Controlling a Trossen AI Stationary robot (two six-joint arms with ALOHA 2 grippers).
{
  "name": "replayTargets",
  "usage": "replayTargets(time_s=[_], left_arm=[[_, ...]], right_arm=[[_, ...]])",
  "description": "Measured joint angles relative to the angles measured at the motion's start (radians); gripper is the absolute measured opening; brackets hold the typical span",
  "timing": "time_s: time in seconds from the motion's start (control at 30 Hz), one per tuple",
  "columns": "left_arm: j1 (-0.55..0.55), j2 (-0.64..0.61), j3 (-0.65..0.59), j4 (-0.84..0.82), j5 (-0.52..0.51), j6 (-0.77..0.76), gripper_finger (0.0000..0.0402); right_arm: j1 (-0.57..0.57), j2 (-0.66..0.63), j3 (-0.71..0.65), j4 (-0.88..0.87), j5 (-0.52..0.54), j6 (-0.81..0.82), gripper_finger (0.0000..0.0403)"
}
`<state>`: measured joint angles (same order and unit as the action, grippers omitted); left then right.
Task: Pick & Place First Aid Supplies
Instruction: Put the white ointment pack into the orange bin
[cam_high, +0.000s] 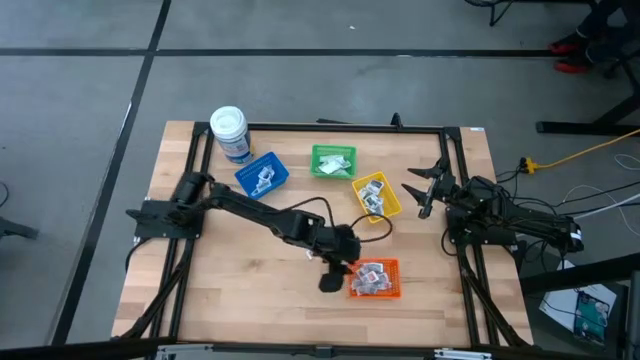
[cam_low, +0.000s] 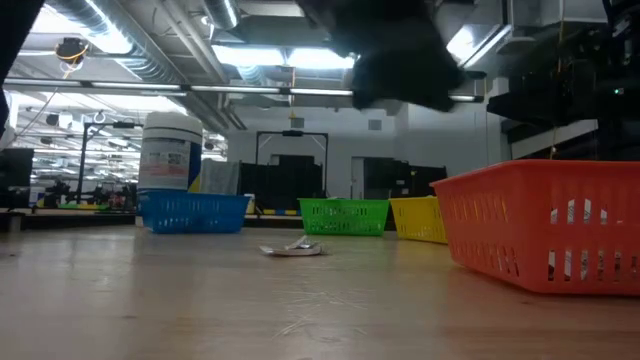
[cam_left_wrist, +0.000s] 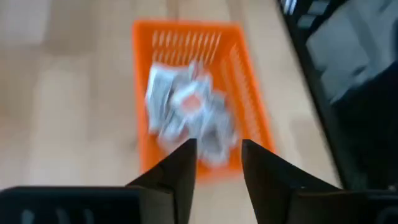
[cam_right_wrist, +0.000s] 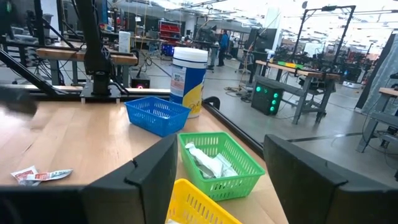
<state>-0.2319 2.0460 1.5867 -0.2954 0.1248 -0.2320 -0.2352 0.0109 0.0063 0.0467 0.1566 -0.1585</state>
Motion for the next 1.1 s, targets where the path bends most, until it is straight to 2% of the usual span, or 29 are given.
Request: replayTargets(time_s=[0.13, 0.27, 0.4, 0.63, 0.73, 0.87, 1.1], left_arm=[[-0.032, -0.062, -0.003, -0.215, -0.124, 0.058, 0.0137], [-0.057, -0.088, -0.032, -0.285, -0.181, 0.054, 0.0137], [-0.076, -0.085, -0.095, -0.258, -0.199, 0.018, 0.0132], [-0.068, -0.085, -0.207, -0.190, -0.338, -0.148, 0.0120], [-0.057, -0.085, -0.240, -0.201, -0.351, -0.181, 0.0116], [-0.047, -0.084, -0.250, -0.214, -0.309, -0.252, 0.0111], [-0.048, -0.053, -0.249, -0.258, -0.280, -0.280, 0.0111]], right_arm=[[0.000, 0.000, 0.000, 0.000, 0.000, 0.000, 0.0236], [0.000, 0.000, 0.000, 0.000, 0.000, 0.000, 0.0236], [0.000, 0.000, 0.000, 0.000, 0.000, 0.000, 0.0236], [0.000, 0.000, 0.000, 0.000, 0.000, 0.000, 0.0236], [0.000, 0.000, 0.000, 0.000, 0.000, 0.000, 0.0236], [0.000, 0.000, 0.000, 0.000, 0.000, 0.000, 0.0236], [0.000, 0.000, 0.000, 0.000, 0.000, 0.000, 0.0236]])
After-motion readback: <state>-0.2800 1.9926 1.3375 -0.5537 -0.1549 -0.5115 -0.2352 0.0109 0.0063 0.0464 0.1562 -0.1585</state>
